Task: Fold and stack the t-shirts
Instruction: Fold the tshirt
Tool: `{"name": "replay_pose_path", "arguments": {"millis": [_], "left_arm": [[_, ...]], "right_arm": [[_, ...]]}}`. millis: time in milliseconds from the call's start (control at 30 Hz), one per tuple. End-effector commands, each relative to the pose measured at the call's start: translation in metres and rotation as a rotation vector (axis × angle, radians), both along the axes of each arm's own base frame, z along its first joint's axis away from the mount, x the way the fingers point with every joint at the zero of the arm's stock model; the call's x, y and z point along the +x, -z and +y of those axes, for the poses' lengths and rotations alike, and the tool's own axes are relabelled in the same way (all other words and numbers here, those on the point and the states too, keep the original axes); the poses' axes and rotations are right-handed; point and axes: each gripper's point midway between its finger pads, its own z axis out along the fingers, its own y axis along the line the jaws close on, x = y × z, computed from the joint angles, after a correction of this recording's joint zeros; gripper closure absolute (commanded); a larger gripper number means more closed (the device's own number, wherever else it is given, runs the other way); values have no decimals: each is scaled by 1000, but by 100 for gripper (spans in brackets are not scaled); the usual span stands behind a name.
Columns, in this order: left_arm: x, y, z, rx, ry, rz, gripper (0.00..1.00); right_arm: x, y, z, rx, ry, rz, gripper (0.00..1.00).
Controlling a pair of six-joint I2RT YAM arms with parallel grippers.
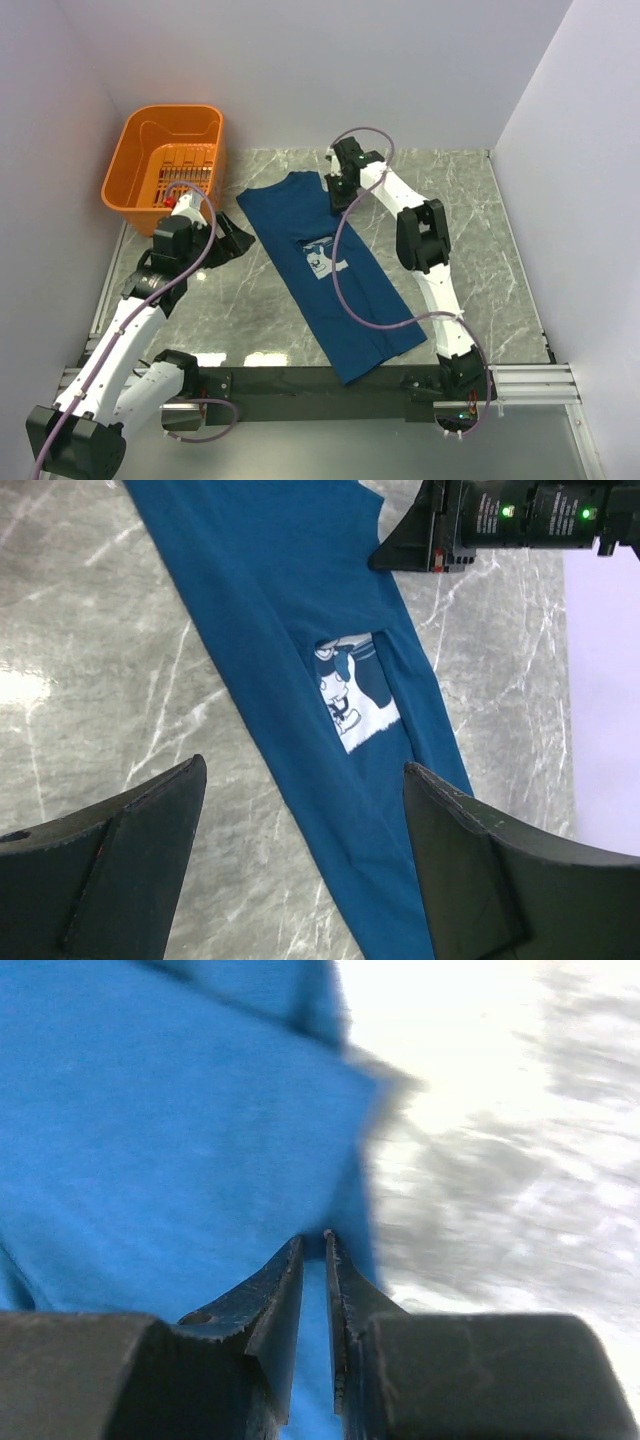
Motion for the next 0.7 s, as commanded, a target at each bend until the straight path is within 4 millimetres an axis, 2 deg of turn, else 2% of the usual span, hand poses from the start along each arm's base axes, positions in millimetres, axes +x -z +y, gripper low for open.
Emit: {"name": "replay_pose_path", "arguments": {"millis": [0,200,433,533,600,667], "left_arm": [[2,-4,-7,-40,24,-21,16],[3,8,-19,-69,80,21,16],[3,21,-34,-96,166,61,16],[6,31,-41,-90,190,95,17],[7,43,-46,-71,203,135,18],[8,49,-51,-53,217,152,18]], "right_arm": [[6,9,-43,-46,106,43,78],[16,3,-89,-39,212,52,78],[17,2,-123,-5,288,81,79],[13,-6,-121,58,270,84,78],[13,-23,-107,151,203,67,74],[9,-33,-94,220,149,66,65]]}}
